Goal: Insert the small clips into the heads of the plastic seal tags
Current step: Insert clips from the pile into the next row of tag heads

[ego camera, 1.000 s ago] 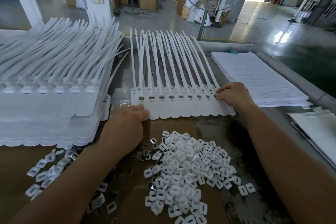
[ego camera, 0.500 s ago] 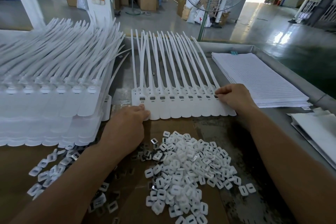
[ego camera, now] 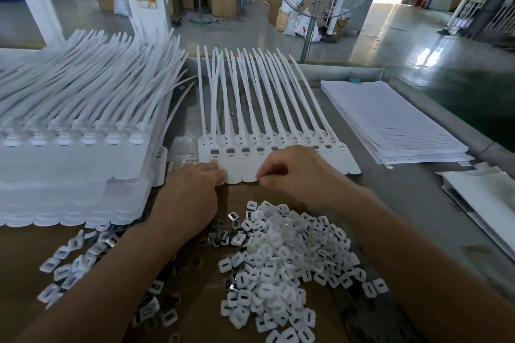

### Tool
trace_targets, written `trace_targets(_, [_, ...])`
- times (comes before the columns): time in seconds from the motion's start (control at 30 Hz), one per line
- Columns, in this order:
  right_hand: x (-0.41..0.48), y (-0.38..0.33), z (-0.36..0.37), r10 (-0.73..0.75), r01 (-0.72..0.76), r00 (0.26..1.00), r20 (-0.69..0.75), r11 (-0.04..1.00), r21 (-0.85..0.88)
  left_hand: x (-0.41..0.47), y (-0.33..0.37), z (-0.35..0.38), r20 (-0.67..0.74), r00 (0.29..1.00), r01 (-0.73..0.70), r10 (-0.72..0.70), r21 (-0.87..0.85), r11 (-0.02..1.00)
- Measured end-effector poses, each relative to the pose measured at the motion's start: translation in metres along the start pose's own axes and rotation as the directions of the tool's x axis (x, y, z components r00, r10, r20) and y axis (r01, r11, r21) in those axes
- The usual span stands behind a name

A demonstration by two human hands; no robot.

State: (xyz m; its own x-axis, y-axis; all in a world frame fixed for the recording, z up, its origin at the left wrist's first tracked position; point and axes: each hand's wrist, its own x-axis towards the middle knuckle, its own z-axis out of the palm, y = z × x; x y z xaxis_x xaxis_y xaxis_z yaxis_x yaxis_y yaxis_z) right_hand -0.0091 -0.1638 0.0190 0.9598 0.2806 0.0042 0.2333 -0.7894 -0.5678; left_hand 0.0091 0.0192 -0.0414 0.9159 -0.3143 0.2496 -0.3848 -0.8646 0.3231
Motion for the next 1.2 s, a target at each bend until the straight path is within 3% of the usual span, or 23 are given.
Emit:
trace_targets(0.2, [-0.001, -0.027, 0.025, -0.136, 0.169, 0.968, 0.213, 0.975, -0.146, -0.001, 0.002, -0.003, 0.002, 1.0, -0.007, 0.007, -0.007, 1.0])
trace_targets(0.37, [0.004, -0.027, 0.034, -0.147, 0.199, 0.963, 0.225, 0.953, -0.231, -0.002, 0.004, -0.006, -0.002, 1.0, -0.017, 0.017, -0.024, 1.0])
trace_targets(0.67, [0.005, -0.023, 0.038, -0.168, 0.225, 0.954, 0.247, 0.948, -0.224, -0.003, 0.004, -0.008, 0.003, 0.999, -0.036, 0.036, -0.015, 0.999])
trace_targets(0.9, [0.0, -0.017, 0.026, -0.144, 0.141, 0.989, 0.025, 0.986, 0.093, -0.002, 0.004, -0.008, -0.022, 0.999, -0.046, 0.046, -0.002, 0.999])
trace_targets(1.2, [0.0, 0.025, -0.01, 0.073, -0.027, 0.977, -0.199, 0.974, 0.227, 0.0, 0.002, -0.004, -0.006, 1.0, -0.016, 0.016, -0.017, 1.0])
